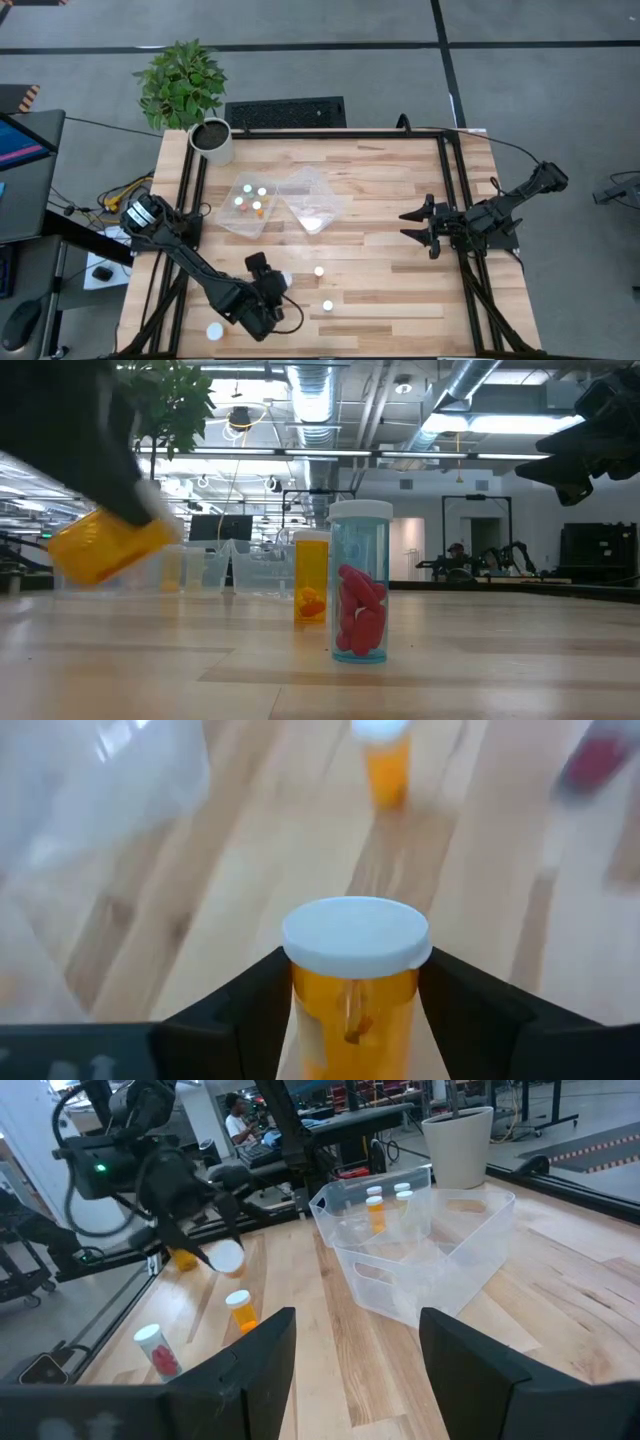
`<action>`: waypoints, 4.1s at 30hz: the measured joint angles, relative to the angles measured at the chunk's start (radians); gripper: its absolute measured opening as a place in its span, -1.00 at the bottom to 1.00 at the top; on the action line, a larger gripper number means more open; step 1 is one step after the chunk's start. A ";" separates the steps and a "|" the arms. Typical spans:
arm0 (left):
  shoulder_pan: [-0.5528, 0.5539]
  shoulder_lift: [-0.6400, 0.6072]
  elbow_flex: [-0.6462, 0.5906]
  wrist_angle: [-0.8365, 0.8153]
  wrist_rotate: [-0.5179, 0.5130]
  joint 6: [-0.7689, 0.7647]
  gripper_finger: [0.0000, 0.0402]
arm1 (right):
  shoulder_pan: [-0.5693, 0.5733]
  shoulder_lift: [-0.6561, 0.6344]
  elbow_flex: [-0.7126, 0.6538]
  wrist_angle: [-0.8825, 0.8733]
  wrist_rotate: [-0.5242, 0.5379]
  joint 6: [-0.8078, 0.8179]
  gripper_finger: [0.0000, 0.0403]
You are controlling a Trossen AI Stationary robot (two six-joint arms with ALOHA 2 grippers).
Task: Pick and place medicine bottles into bin by pill shape (circle, oval)
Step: Put the orange capsule bottle into the right transparent bin
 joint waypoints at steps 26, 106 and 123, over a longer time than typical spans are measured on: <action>-0.114 0.000 -0.404 0.602 -0.564 -0.354 0.00 | 0.000 0.000 0.000 0.000 0.000 0.024 0.12; 0.133 -0.009 0.042 -0.091 0.285 -0.083 0.59 | 0.000 0.000 0.000 0.000 0.000 -0.003 0.12; 0.206 -0.102 0.040 -0.088 0.388 0.040 0.51 | 0.000 0.000 0.000 0.000 0.000 -0.003 0.12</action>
